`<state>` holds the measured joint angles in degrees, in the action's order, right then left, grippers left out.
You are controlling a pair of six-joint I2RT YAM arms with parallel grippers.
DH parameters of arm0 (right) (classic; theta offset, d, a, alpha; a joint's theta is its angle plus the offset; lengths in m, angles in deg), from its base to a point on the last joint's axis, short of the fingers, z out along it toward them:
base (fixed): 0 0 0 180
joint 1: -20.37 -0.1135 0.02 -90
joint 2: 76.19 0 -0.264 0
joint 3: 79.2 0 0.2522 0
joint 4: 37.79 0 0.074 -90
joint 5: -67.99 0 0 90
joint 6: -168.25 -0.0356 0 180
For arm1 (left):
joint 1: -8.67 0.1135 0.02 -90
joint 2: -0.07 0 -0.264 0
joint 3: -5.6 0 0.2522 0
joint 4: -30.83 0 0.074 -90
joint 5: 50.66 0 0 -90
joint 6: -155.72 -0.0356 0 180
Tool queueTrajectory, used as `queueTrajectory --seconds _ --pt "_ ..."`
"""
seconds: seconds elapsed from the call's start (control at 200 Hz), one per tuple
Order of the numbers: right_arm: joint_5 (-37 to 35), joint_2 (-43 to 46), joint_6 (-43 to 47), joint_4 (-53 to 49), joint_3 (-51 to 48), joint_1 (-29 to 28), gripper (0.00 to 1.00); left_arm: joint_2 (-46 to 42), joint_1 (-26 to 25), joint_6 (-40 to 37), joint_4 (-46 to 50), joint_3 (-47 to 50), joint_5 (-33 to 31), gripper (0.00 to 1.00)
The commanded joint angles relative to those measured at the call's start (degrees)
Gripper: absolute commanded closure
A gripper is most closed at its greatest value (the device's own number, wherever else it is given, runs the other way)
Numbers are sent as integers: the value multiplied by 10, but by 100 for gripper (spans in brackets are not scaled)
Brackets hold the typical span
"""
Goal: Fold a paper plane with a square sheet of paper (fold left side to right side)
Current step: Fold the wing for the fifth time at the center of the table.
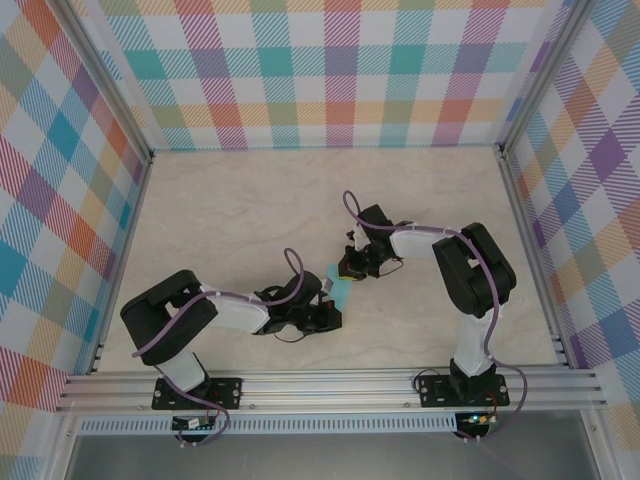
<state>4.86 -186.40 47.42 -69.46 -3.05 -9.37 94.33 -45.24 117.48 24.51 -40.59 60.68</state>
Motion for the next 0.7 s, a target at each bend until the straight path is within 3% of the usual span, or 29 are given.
queueTrajectory --seconds 0.0,0.33,0.51,0.695 --pt "-71 -26 12 -39 -4 10 96 -9 -26 9 61 25 25 96" --pt "-65 -24 14 -38 -5 12 95 -69 -40 21 74 32 8 96" --pt "-65 -22 15 -39 -5 12 95 -136 -10 -25 153 -34 13 96" --pt "-65 -22 18 -43 -3 12 95 -116 43 -69 187 -71 38 96"
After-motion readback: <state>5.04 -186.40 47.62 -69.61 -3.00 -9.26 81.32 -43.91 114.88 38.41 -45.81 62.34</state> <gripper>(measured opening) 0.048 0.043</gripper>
